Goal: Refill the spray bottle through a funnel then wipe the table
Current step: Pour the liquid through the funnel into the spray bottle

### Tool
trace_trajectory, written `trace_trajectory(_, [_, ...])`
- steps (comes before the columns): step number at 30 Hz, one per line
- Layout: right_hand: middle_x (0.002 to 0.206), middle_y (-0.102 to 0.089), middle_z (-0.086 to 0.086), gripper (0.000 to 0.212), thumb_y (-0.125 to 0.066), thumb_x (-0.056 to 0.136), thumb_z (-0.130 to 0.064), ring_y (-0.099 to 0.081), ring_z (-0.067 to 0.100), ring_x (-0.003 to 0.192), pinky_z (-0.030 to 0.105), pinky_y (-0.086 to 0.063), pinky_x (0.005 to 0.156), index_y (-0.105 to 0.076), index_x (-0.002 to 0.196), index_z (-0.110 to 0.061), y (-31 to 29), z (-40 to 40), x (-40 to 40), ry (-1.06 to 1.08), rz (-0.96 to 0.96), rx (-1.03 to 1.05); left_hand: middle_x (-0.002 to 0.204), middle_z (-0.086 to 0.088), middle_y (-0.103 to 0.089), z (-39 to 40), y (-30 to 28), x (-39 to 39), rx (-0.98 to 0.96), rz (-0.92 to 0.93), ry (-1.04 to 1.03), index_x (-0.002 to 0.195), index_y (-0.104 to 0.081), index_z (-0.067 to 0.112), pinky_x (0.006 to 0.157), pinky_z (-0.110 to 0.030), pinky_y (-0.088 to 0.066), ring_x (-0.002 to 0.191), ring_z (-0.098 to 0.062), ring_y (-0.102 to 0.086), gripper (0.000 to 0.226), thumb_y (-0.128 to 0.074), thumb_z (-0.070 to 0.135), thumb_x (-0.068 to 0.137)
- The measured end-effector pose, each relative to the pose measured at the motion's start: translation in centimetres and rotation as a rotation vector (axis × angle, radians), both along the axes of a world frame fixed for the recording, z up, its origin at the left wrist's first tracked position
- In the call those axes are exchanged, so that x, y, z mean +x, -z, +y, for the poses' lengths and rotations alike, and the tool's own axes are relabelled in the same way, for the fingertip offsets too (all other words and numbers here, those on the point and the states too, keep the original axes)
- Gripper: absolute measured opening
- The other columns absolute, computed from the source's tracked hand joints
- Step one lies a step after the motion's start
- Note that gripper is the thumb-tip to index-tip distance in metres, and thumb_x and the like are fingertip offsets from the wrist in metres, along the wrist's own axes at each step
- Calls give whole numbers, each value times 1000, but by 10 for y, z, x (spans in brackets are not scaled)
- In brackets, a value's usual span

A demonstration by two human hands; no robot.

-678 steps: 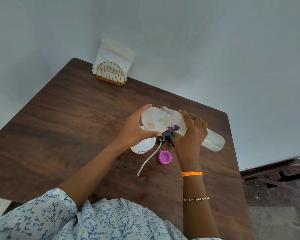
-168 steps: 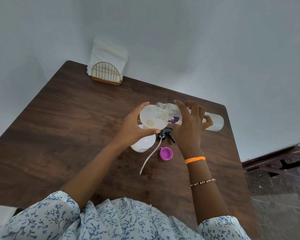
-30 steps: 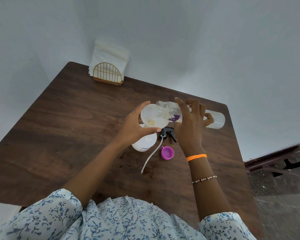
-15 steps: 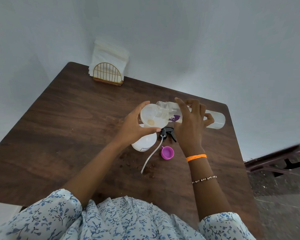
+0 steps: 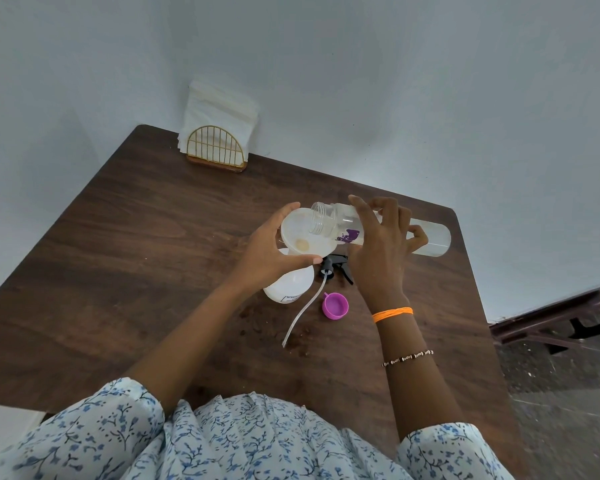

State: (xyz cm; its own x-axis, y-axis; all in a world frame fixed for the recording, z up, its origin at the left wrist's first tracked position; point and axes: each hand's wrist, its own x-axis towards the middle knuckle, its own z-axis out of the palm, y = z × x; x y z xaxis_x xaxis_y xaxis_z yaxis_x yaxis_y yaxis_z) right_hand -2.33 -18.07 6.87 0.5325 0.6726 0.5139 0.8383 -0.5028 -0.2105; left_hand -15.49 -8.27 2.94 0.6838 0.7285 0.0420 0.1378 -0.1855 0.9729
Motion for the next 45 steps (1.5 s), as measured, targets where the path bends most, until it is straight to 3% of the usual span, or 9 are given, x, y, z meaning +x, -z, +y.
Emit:
trace_trajectory(12, [116,-53,9,84,-66,46,16,-36,24,111,50,-25,88,-58,120,-23,-1,-1,0,2,19,-4,140,5,-44,1,1,1,-4,26,0,137,-36,31,100,-35,-45,123,-14,-44,92,-82,37,58])
trace_trajectory(15, [116,-54,10,83,-63,46,17,-32,21,109,51,-25,88,-59,119,-22,-2,-1,-1,-2,15,0,140,5,-43,1,1,1,8,27,-6,137,-36,31,99,-32,-45,121,-12,-43,89,-85,31,63])
trace_trajectory(20, [116,-54,9,82,-65,47,17,-41,28,111,50,-25,88,-59,119,-23,-3,0,-1,-2,14,-7,140,5,-43,1,1,1,8,27,-9,137,-35,31,98,-29,-44,122,-12,-43,88,-84,27,64])
trace_trajectory(29, [115,-54,9,80,-67,48,14,-31,20,108,51,-27,87,-59,118,-23,-1,0,0,-9,11,9,140,6,-42,1,2,2,13,33,-18,138,-35,31,94,-24,-43,119,-9,-42,89,-84,28,64])
trace_trajectory(45, [113,-54,8,82,-65,47,15,-33,20,107,51,-27,86,-59,118,-24,-1,-1,0,3,-2,16,137,6,-44,1,1,0,-2,8,-3,137,-37,30,98,-31,-46,121,-12,-44,87,-85,25,64])
